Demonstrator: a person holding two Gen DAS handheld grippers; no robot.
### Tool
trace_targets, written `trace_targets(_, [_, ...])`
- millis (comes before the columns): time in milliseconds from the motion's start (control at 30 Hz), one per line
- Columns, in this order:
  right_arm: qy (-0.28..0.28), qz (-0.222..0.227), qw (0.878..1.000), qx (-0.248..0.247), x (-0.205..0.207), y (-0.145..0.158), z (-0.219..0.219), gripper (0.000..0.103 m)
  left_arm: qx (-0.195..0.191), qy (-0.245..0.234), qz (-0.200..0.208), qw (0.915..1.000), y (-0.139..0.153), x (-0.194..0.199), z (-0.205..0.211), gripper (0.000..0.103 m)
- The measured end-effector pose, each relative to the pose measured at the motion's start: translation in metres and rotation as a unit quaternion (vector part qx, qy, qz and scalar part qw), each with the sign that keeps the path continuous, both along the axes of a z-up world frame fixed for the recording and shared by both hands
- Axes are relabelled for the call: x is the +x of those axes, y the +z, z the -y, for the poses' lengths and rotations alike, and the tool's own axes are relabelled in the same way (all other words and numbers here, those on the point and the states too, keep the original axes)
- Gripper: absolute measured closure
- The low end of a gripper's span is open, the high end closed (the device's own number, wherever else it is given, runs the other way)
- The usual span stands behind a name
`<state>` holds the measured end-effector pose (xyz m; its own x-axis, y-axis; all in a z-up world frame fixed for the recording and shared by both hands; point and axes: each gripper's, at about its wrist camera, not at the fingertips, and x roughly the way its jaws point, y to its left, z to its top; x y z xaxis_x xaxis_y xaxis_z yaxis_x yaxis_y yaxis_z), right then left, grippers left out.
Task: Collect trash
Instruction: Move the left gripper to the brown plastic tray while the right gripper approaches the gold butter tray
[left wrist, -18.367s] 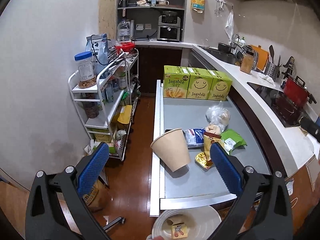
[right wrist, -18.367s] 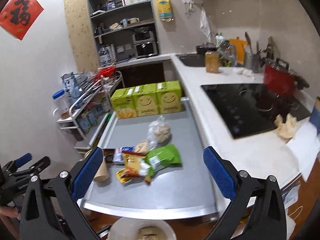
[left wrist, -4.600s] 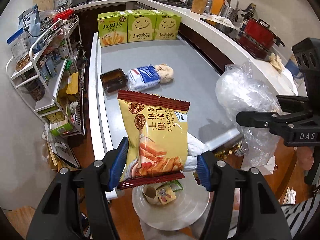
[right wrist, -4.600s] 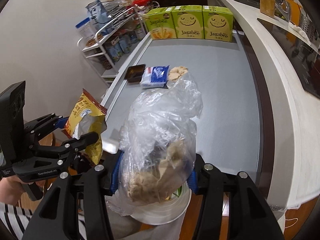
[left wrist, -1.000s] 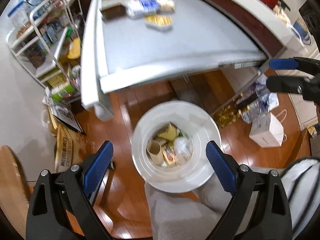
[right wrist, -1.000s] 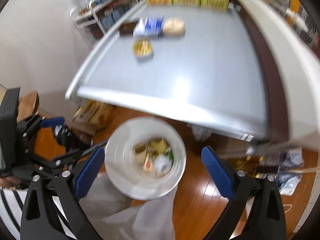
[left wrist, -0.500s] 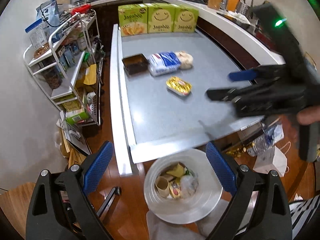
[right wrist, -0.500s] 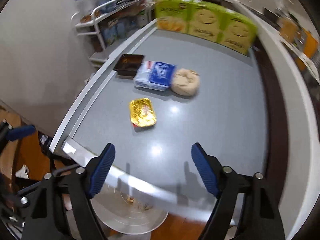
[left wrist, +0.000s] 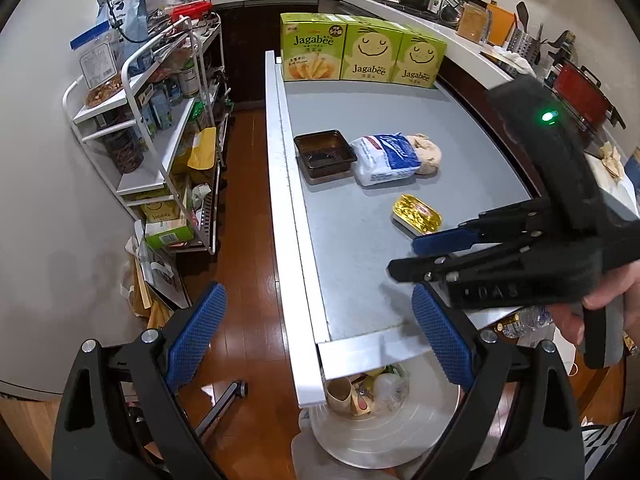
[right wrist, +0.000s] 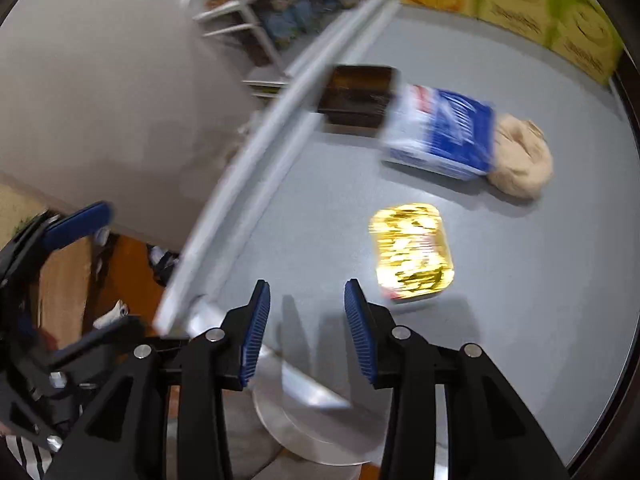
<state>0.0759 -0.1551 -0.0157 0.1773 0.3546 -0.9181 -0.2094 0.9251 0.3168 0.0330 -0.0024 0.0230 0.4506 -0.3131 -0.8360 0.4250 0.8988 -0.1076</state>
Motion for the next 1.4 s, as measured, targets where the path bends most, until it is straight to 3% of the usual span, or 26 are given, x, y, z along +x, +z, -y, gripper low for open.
trace_targets(100, [-0.042, -0.003, 0.999, -0.021, 0.002, 0.0, 0.027, 0.063, 0.003, -0.006, 0.003, 1.0, 0.0, 0.012, 0.002, 0.008])
trace_targets(233, [-0.063, 0.023, 0.997, -0.045, -0.01, 0.017, 0.053, 0.048, 0.024, -0.029, 0.023, 0.999, -0.001, 0.042, 0.015, 0.008])
trace_targets(333, [-0.072, 0.032, 0.994, -0.07, -0.018, 0.022, 0.063, 0.042, 0.056, -0.09, 0.029, 0.9939, -0.008, 0.077, 0.037, 0.008])
trace_targets(500, [-0.091, 0.024, 0.994, -0.06, -0.023, 0.016, 0.073, 0.036, 0.146, -0.214, 0.053, 0.9645, -0.028, 0.126, 0.08, 0.008])
trace_targets(700, [-0.084, 0.022, 0.995, -0.05, -0.022, 0.014, 0.067, 0.033, 0.144, -0.316, 0.006, 0.9377, -0.043, 0.157, 0.102, 0.008])
trace_targets(767, [-0.085, 0.023, 0.995, -0.047, -0.019, 0.013, 0.067, 0.033, 0.13, -0.331, -0.025, 0.9343, -0.051, 0.164, 0.105, 0.008])
trace_targets(867, [-0.102, 0.019, 0.993, -0.048, -0.009, 0.009, 0.067, 0.033, 0.107, -0.327, -0.055, 0.9375, -0.06, 0.163, 0.104, 0.009])
trace_targets(1000, [-0.14, 0.003, 0.989, -0.041, 0.002, 0.003, 0.072, 0.033, 0.092, -0.314, -0.071, 0.9423, -0.065, 0.149, 0.098, 0.026])
trace_targets(1100, [-0.145, 0.004, 0.989, -0.041, 0.008, 0.0, 0.066, 0.033, 0.053, -0.305, -0.084, 0.9473, -0.062, 0.131, 0.09, 0.029])
trace_targets(1233, [-0.146, 0.008, 0.986, -0.08, 0.012, -0.002, 0.058, 0.033, 0.032, -0.308, -0.088, 0.9468, -0.056, 0.104, 0.085, 0.029])
trace_targets(1333, [-0.167, 0.0, 0.984, -0.063, 0.015, 0.0, 0.063, 0.033, 0.012, -0.299, -0.1, 0.9489, -0.049, 0.098, 0.076, 0.023])
trace_targets(1400, [-0.179, -0.005, 0.983, -0.051, 0.014, -0.002, 0.064, 0.033, 0.018, -0.287, -0.087, 0.9539, -0.045, 0.096, 0.069, 0.02])
